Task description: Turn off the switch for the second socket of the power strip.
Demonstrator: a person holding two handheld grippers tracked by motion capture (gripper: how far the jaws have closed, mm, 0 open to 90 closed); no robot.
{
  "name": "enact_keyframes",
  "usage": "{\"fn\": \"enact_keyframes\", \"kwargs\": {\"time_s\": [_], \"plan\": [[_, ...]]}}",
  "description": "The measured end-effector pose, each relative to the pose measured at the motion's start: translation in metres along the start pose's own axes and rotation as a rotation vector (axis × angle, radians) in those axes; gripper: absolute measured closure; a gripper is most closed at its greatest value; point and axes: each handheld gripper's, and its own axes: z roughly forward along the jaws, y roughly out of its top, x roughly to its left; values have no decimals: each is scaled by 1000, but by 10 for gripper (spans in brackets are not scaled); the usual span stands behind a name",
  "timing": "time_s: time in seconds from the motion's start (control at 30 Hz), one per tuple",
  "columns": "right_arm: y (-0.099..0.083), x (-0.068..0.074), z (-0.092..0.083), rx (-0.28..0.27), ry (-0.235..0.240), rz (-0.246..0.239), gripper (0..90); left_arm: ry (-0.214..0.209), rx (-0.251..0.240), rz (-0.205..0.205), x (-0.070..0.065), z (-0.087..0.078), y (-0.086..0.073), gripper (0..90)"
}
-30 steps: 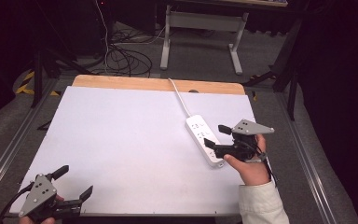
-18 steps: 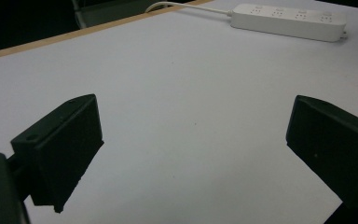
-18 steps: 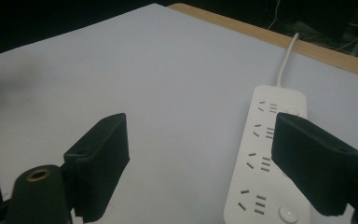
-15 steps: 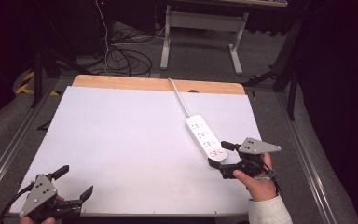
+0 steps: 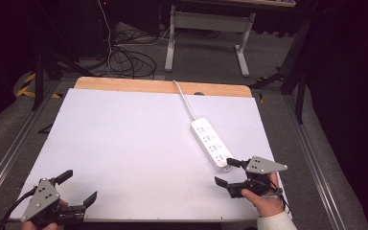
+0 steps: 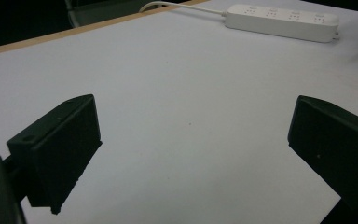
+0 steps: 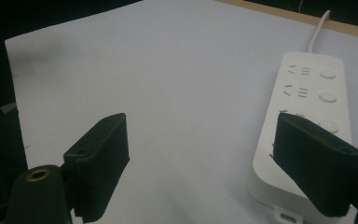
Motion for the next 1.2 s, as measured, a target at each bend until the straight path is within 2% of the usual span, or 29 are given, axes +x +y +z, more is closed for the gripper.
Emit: {"fn": "enact_keyframes", "kwargs": {"time_s": [0.07, 0.2, 0.37, 0.43, 0.57, 0.7, 0.77, 0.8, 0.97, 1.07, 1.2], "plan": [[-6, -1, 0, -14, 23, 18, 189, -7, -3, -2, -1, 0, 0, 21], [-14, 0, 0, -21, 20, 20, 189, 6, 5, -7, -2, 2, 0, 20], [-24, 3, 2, 18, -28, -3, 188, 9, 5, -11, -2, 4, -1, 15], [-29, 3, 3, 39, -53, -4, 176, 13, 7, 15, -3, 5, -2, 6], [-38, 4, 8, 70, -74, 5, 172, 15, 0, 25, -4, 7, -4, 3], [-40, 4, 12, 68, -77, 7, 179, 21, 2, 28, -3, 8, -6, 3], [-39, 4, 13, 72, -97, -9, 179, 26, 5, 28, -3, 9, -6, 3], [-39, 4, 13, 64, -107, -13, 179, 26, 4, 17, -3, 9, -7, 3], [-37, 3, 9, 21, -155, -35, 176, 19, -10, 22, -2, 10, -6, 3], [-39, 4, 6, 13, -162, -42, 176, 13, -11, 62, -2, 14, -5, 3], [-42, 6, 1, 20, -170, -48, 178, -1, -6, 75, -2, 19, -3, 3]]}}
